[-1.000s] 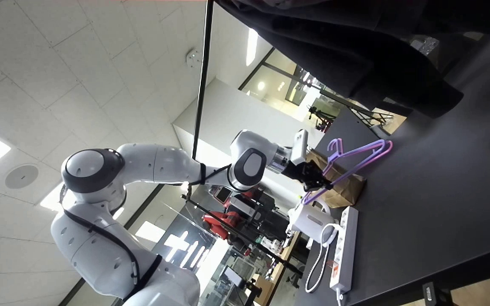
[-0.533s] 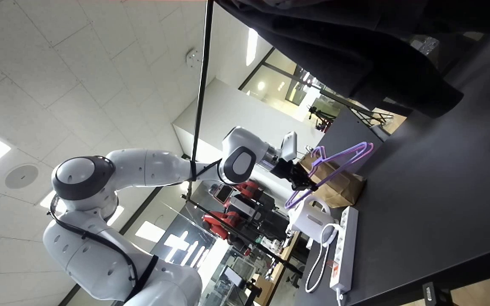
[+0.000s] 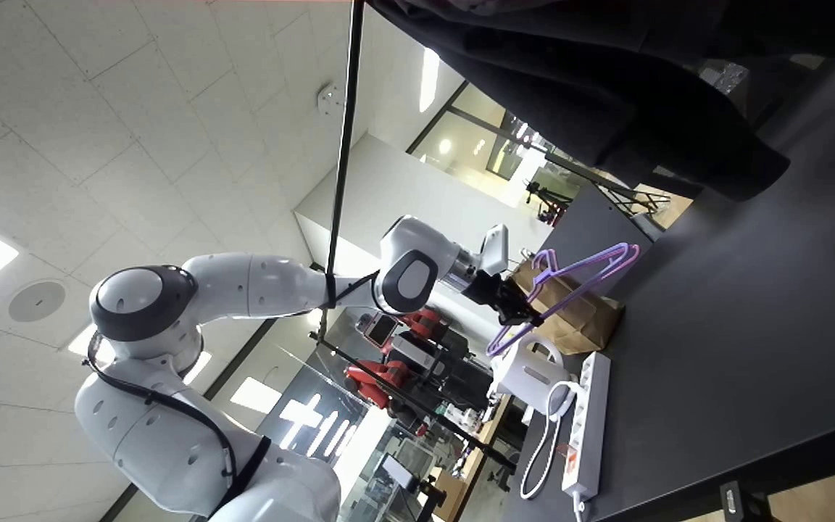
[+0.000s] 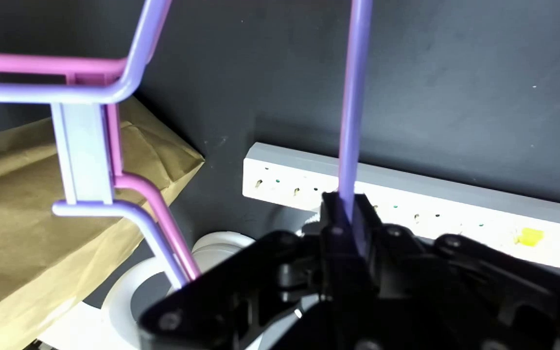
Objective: Put the hangers on the bar
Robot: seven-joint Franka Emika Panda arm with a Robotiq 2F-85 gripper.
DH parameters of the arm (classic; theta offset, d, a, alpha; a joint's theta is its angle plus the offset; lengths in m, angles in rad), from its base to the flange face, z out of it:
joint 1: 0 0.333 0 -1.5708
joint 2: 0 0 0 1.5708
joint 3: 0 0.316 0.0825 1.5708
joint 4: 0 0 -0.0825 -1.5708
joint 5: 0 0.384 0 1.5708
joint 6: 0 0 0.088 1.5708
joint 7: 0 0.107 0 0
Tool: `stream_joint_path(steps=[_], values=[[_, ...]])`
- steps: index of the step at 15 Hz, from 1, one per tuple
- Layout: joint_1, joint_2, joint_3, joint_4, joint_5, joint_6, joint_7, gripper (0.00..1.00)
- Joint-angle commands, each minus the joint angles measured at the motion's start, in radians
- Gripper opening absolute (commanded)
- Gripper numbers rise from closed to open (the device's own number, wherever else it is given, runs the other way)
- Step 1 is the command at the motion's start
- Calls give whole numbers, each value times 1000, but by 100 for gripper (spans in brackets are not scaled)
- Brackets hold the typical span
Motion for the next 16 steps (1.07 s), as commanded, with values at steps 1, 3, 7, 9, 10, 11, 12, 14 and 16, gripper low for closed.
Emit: stream_joint_path(steps=[1,3,7,9,10,11,12,14,16], values=[[254,-38,-231,7,221,53,-169,2],[206,-64,-171,21,404,74,-329,2],[261,-165,-211,88,524,-21,-378,2],[401,-210,-349,138,496,-77,-345,2],[424,-238,-372,157,488,-106,-342,2],[462,-266,-410,166,488,-125,-344,2],[496,-294,-443,174,490,-141,-346,2],[629,-342,-571,172,477,-151,-348,2],[771,-394,-702,152,453,-145,-348,2]])
